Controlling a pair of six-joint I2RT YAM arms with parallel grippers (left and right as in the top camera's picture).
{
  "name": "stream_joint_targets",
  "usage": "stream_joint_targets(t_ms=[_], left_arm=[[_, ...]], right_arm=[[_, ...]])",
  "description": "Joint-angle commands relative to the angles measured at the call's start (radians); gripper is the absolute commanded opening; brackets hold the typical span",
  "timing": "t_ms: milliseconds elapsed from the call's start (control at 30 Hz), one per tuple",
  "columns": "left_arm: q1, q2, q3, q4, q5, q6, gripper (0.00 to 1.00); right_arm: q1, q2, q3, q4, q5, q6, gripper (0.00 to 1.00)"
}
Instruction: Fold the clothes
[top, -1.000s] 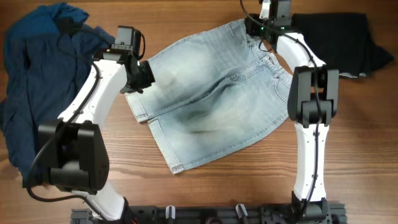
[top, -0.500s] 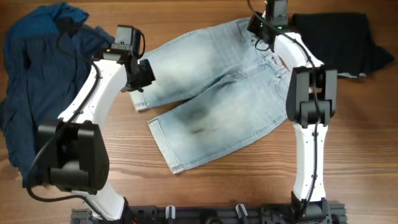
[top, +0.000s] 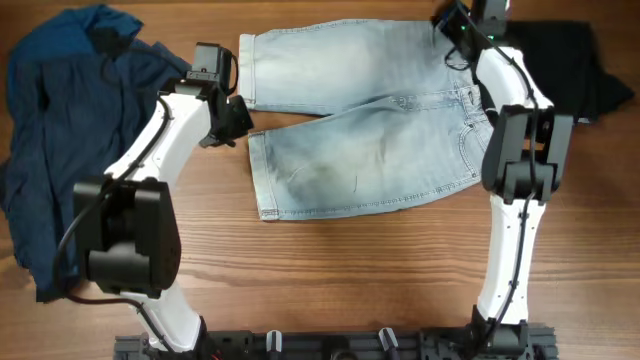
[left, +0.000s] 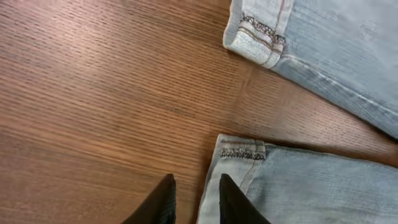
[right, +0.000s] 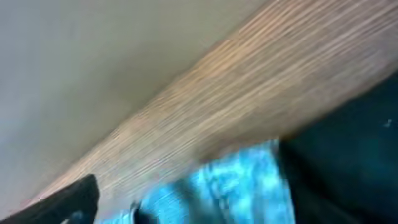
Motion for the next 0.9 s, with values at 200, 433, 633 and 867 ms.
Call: stream_joint_targets(t_ms=[200, 433, 633, 867], left_arm=[[-0.061, -0.232, 0.013, -0.039, -0.008, -0.016, 0.43], [-0.118, -0.389, 0.013, -0.39, -0.007, -0.092, 0.37], [-0.249, -0.507, -0.023, -0.474, -0.085, -0.362, 0.47], [-0.325, -0.438, -0.218, -0.37, -0.081, -0.198, 0.63]], right_arm=[[0.001, -0.644, 0.008, -0.766, -0.038, -0.243, 1.0], [0.001, -0.78, -0.003, -1.356, 0.052, 0.008, 1.0], [0.001, -0.853, -0.25, -1.376, 0.109, 0.04, 1.0], [0.001, -0.853, -0.574, -1.213, 0.081, -0.139, 1.0]])
